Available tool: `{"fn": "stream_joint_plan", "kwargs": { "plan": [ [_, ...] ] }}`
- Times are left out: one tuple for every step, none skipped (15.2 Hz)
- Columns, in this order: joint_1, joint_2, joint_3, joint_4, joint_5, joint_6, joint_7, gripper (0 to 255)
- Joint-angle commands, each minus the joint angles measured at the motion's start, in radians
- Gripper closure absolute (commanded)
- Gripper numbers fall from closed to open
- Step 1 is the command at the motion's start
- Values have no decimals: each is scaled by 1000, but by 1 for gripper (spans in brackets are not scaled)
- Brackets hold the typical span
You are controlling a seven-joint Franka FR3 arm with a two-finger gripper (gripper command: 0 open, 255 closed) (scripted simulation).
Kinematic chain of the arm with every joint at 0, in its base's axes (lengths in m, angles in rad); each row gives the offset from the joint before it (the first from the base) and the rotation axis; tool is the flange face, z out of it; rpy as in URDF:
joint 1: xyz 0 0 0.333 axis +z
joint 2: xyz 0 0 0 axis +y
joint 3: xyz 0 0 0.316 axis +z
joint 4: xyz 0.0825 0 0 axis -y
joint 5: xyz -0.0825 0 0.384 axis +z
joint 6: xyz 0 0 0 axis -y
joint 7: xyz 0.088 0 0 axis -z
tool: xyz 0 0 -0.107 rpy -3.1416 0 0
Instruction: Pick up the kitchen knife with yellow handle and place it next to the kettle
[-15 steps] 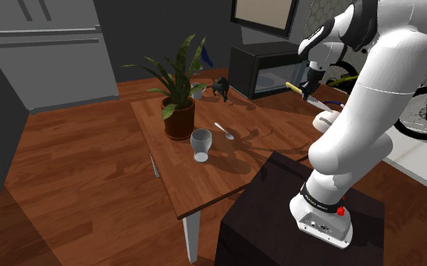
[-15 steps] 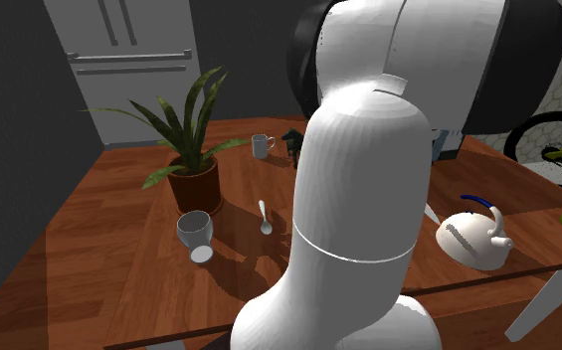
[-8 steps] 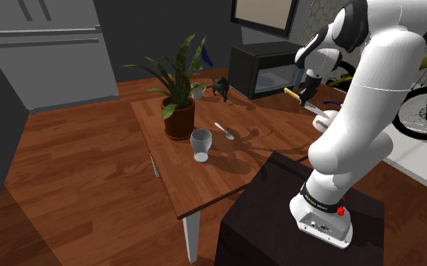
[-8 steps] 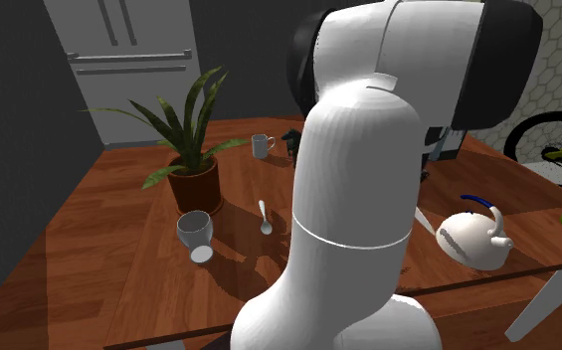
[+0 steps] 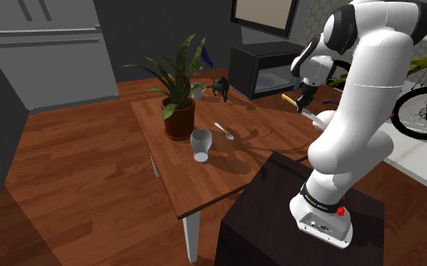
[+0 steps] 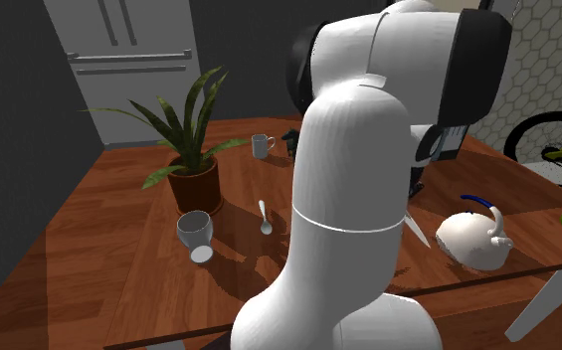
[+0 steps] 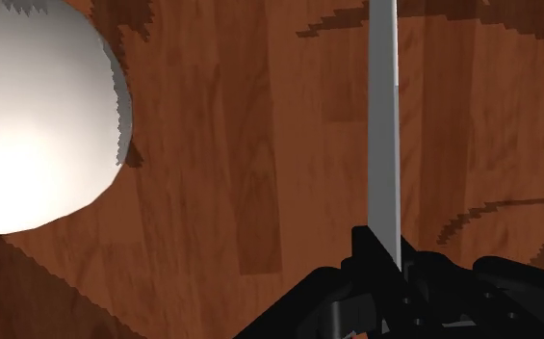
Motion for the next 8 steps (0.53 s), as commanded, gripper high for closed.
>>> {"fn": "stream_joint_plan", "kwargs": {
  "plan": [
    [-6,17,5,-8,16,22,-14,255],
    [-9,27,9,-11,26,33,-20,255],
    [-12,38,13,-13,35,44,-27,255],
    [-16,49,18,-15,45,55,-33,255],
    [-19,59,22,-17,55,65,-40,255],
    [-23,70,27,-18,65,76,-47,255],
    [-26,81,32,-19,74,87,-54,255],
    [-30,92,37,-20,84,97,-61,255]
  ]
}}
